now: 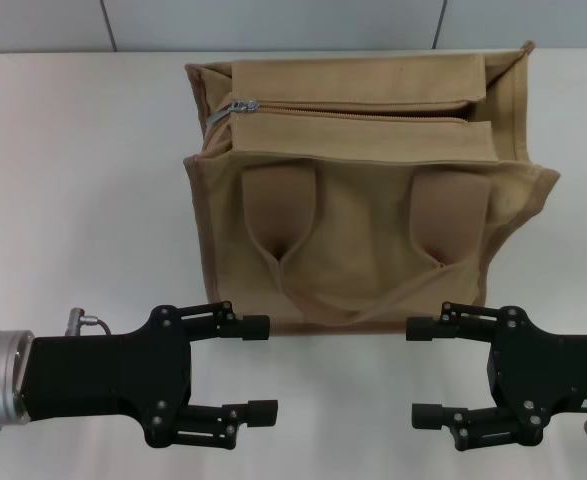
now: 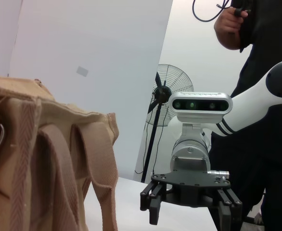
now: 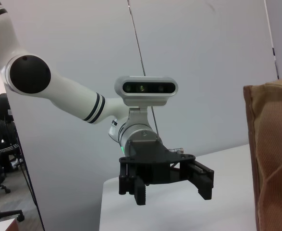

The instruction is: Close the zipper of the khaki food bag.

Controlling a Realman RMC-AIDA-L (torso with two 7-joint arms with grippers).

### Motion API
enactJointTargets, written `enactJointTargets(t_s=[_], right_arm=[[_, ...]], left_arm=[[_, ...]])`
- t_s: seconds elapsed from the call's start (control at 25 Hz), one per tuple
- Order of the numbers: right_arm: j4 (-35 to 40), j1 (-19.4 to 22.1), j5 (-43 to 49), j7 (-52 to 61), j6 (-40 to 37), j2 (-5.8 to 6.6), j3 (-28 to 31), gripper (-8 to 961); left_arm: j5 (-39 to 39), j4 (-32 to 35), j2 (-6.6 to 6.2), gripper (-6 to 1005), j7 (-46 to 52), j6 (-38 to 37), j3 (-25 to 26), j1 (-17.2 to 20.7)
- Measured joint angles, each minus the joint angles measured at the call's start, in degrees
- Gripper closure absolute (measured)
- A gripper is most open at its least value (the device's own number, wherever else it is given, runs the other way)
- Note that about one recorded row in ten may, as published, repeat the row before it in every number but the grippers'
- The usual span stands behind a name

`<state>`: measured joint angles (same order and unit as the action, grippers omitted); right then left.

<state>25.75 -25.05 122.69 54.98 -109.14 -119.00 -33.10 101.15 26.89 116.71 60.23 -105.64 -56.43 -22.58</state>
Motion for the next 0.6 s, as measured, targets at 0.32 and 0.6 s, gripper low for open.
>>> enactJointTargets(t_s=[0.32,0.6], right_arm=[[0.0,0.0,0.0,-0.01,-0.11,0.0,0.02,136],[0.0,-0.09,-0.15,0.05,-0.12,0.05,0.14,136]], left_arm=[[0.0,0.0,0.0,187,0.17,0.0,0.0,0.0],[0.0,0.0,-0.24,186,-0.02,0.44,1.12,0.55]])
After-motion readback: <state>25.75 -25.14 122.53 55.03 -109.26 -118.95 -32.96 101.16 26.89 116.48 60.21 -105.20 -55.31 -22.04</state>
